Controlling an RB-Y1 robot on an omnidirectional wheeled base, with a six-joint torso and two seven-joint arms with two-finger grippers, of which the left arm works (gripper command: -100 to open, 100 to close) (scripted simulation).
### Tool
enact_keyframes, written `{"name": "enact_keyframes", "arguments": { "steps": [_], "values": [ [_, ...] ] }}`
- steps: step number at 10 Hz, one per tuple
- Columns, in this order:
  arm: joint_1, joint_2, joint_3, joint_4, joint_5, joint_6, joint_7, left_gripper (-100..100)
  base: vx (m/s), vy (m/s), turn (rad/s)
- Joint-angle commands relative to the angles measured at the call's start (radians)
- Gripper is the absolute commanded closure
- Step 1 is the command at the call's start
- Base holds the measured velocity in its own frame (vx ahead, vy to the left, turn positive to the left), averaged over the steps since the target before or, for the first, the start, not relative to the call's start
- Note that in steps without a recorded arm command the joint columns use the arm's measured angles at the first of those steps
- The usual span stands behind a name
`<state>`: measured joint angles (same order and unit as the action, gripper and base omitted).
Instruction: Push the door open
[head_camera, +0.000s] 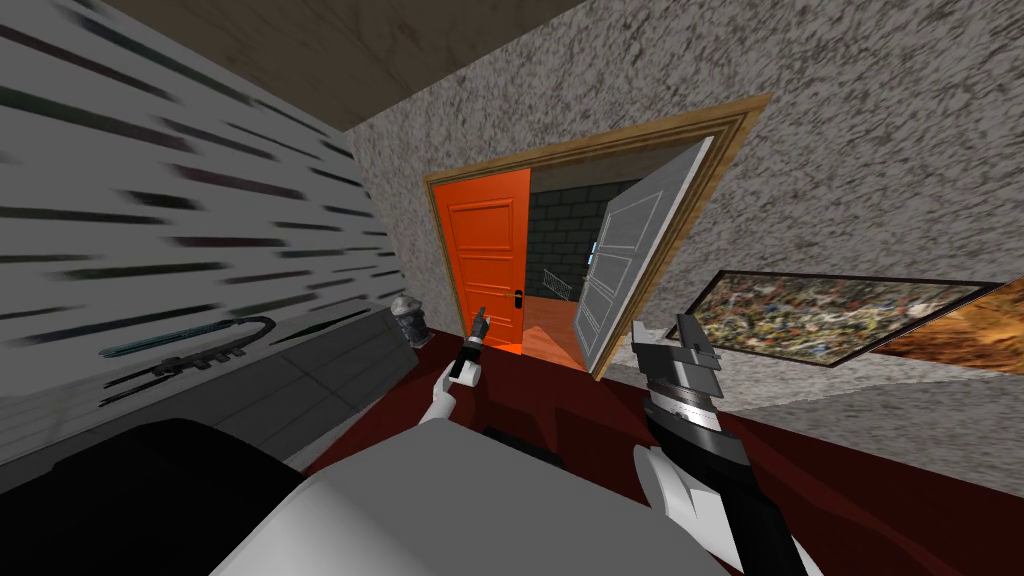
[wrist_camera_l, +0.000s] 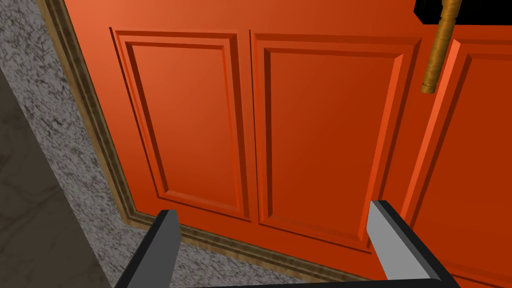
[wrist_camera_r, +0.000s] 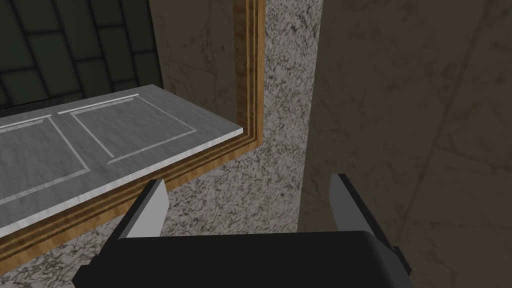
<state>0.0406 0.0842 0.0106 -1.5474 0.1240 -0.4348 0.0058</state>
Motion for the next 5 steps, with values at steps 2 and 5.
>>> {"name": "enact_keyframes", "arguments": {
  "steps": [2,5],
  "values": [
    [-0.055,0.009,-0.003,0.083,0.007,0.004,-0.002,-100,0.106,0.002,-0.024],
    [-0.078,0.013,-0.004,0.139,0.01,0.003,-0.002,-100,0.052,0.003,-0.011]
  ]
}}
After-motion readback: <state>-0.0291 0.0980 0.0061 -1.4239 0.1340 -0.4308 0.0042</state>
